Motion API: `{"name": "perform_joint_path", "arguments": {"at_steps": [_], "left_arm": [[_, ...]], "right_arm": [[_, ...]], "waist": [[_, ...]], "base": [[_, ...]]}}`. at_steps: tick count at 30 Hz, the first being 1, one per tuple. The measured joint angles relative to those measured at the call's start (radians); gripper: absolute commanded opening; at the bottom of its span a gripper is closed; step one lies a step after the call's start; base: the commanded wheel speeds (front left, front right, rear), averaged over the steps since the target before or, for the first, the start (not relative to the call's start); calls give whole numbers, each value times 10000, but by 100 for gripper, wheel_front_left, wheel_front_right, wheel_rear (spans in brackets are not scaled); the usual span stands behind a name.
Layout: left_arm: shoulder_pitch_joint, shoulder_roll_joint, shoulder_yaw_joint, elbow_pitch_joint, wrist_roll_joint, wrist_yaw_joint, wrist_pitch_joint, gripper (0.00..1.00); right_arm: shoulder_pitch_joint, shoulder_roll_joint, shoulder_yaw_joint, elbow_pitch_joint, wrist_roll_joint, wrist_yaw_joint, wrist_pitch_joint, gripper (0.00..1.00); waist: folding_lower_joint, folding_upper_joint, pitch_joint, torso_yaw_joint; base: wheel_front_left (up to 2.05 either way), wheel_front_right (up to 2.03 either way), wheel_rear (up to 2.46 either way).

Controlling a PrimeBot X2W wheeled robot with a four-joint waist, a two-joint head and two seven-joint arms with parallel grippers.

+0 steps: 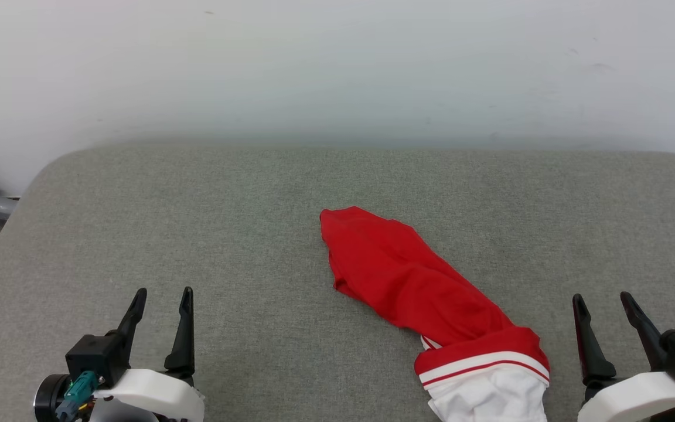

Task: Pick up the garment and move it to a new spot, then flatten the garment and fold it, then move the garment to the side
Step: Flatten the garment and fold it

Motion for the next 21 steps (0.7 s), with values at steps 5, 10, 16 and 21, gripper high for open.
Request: {"name": "perform_joint_path", "arguments": {"at_steps": [5, 10, 16, 21], "left_arm": [[-11, -25, -67, 77, 59, -42, 0, 100], [-325, -121, -702, 65, -19, -535, 721, 100], [-1044, -460, -2224, -268, -81, -1540, 2451, 100], [-1621, -815, -3522, -579, -171, -2031, 3607, 100]], "right_arm": [[-2, 0, -21, 10, 0, 0, 0, 100], [-6, 0, -96, 31, -2, 0, 0, 100], [-33, 0, -130, -12, -38, 0, 44, 100], [-111, 0, -125, -79, -59, 0, 77, 100]], "waist": [[0, 0, 28, -20], [0, 0, 66, 24], [0, 0, 228, 57], [1, 0, 468, -9]], "base": [[0, 0, 0], [0, 0, 0], [0, 0, 0], [0, 0, 0]]}}
